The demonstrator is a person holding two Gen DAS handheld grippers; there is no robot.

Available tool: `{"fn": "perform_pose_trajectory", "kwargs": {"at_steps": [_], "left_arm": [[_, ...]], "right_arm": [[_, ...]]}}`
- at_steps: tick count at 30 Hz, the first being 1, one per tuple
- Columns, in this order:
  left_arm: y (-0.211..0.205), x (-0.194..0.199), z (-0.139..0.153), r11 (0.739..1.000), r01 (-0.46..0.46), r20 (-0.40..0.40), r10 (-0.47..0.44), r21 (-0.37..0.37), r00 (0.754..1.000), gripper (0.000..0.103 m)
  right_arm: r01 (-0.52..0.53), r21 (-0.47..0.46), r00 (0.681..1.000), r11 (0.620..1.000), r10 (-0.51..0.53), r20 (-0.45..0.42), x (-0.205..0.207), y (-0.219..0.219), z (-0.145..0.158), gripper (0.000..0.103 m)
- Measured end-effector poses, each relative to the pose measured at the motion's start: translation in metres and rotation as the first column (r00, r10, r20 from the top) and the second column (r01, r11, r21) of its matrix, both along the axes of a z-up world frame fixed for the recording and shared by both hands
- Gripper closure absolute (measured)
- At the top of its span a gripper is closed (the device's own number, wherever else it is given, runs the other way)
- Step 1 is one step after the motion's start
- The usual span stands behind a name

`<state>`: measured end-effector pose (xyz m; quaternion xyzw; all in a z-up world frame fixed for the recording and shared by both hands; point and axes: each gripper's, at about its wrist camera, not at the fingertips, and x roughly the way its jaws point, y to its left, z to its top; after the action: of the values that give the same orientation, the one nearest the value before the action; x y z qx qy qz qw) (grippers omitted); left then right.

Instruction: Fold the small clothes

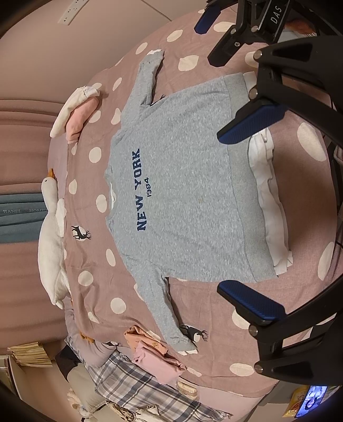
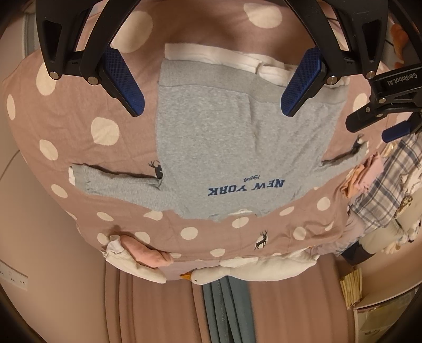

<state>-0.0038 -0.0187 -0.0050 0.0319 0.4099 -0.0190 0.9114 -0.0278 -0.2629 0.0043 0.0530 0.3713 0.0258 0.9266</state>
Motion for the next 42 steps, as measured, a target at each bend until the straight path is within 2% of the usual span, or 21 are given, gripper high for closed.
{"fn": "perform_pose_trajectory", "kwargs": {"at_steps": [42], "left_arm": [[-0.0086, -0.0004, -0.0019, 1.000, 0.008, -0.003, -0.008, 0.000, 1.000, 0.000]], "right_arm": [[0.000, -0.005, 1.000, 1.000, 0.000, 0.000, -0.0007, 0.0018, 0.0003, 0.001]]}}
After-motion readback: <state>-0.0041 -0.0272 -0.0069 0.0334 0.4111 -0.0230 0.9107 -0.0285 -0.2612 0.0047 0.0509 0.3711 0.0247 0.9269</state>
